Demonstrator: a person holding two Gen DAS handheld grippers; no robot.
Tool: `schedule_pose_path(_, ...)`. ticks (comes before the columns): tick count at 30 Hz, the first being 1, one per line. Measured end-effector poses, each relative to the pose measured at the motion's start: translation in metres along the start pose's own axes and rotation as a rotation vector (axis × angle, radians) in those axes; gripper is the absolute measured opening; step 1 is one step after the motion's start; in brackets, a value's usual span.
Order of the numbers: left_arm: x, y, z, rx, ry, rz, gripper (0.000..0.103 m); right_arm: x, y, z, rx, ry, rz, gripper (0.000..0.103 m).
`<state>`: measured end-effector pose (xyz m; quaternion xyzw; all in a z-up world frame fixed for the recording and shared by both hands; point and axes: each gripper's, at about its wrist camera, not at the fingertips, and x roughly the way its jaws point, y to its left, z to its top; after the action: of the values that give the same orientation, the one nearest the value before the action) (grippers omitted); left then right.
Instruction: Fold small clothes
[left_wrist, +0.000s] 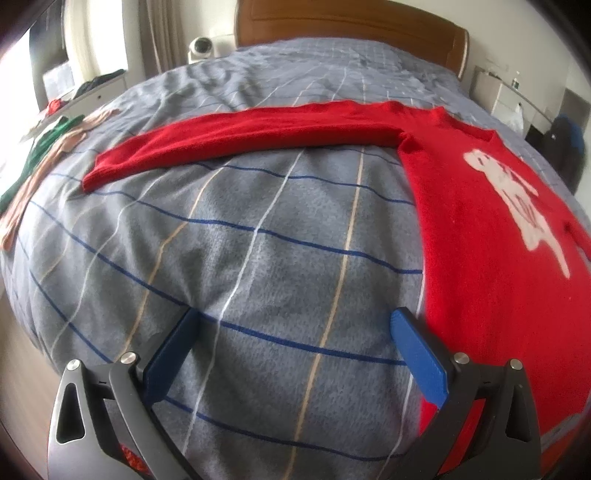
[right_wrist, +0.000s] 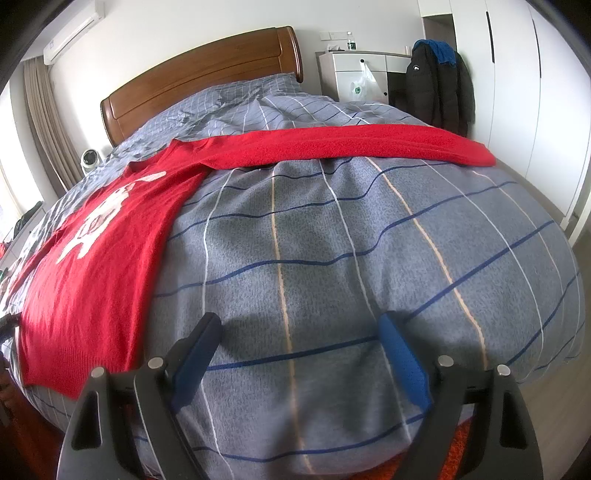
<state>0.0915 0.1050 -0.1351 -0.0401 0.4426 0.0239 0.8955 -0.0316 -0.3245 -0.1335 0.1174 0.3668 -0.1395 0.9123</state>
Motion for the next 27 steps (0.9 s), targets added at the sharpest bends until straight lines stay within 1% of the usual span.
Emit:
schedule_pose_path(14,-0.003,0.002,-0.001,-0.012,-0.013,-0.014,0.103,0.000,0.001,-0.001,-0.005,0.001,-0.003,0.087)
schedule_pose_path(18,-0.008,0.002,-0.001,-0.018,-0.037,-0.013,0.103,0.000,0.002,-0.001,-0.010,0.002,-0.004,0.088)
schedule_pose_path(22,-0.015,0.003,0.001,-0.026,-0.077,-0.006,0.102,0.000,0.002,-0.001,-0.011,0.002,-0.003,0.088)
schedule_pose_path(27,-0.018,0.004,0.002,-0.030,-0.099,0.009,0.103,0.000,0.002,-0.001,-0.011,0.003,-0.004,0.088)
